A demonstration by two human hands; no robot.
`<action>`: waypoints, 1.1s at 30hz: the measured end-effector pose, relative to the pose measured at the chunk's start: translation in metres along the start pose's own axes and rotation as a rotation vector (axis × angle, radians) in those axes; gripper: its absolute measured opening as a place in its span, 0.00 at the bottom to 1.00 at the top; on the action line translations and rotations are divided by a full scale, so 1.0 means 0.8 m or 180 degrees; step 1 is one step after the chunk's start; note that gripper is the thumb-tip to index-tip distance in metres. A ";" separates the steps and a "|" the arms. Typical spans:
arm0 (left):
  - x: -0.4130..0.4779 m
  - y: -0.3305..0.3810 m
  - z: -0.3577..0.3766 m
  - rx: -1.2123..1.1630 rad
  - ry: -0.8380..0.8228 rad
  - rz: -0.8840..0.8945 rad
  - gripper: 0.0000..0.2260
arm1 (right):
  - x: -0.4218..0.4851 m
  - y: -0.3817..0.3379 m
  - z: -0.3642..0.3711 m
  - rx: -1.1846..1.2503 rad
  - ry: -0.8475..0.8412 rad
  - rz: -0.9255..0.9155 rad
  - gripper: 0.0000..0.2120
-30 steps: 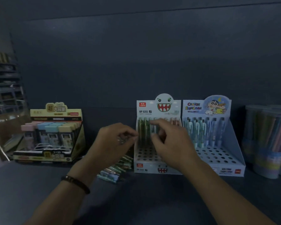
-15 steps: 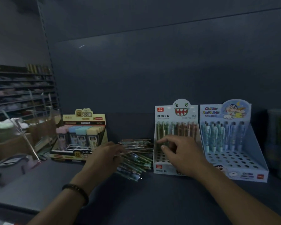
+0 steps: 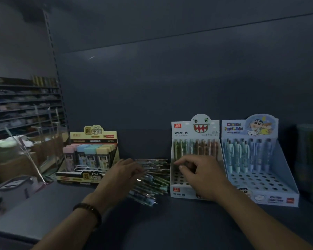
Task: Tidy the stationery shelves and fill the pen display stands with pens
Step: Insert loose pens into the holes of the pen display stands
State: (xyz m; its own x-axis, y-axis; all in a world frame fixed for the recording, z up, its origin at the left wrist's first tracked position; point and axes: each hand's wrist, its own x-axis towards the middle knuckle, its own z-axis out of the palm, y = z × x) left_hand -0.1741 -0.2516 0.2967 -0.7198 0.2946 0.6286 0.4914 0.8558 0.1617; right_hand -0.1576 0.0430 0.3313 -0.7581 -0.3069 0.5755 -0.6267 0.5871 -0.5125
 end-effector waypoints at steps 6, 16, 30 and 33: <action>0.027 0.055 -0.031 -0.1402 0.0642 -0.0654 0.05 | 0.005 0.010 0.001 0.0779 0.0437 0.0232 0.11; 0.081 0.130 -0.019 -0.4690 0.0703 -0.1235 0.04 | 0.011 0.017 -0.039 0.1616 0.0554 0.0510 0.08; 0.058 0.153 0.037 -0.4430 0.0720 -0.1395 0.04 | 0.022 0.026 -0.065 0.3229 0.1359 0.0875 0.06; 0.051 0.156 0.052 -0.2914 0.0705 -0.0897 0.04 | 0.023 0.029 -0.071 0.3201 0.1533 0.0796 0.08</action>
State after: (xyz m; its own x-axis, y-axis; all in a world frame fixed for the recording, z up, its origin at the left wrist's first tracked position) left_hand -0.1626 -0.1149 0.3108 -0.8067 -0.0361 0.5898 0.5732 0.1949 0.7959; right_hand -0.1758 0.0935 0.3657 -0.8699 0.1807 0.4588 -0.4930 -0.3409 -0.8004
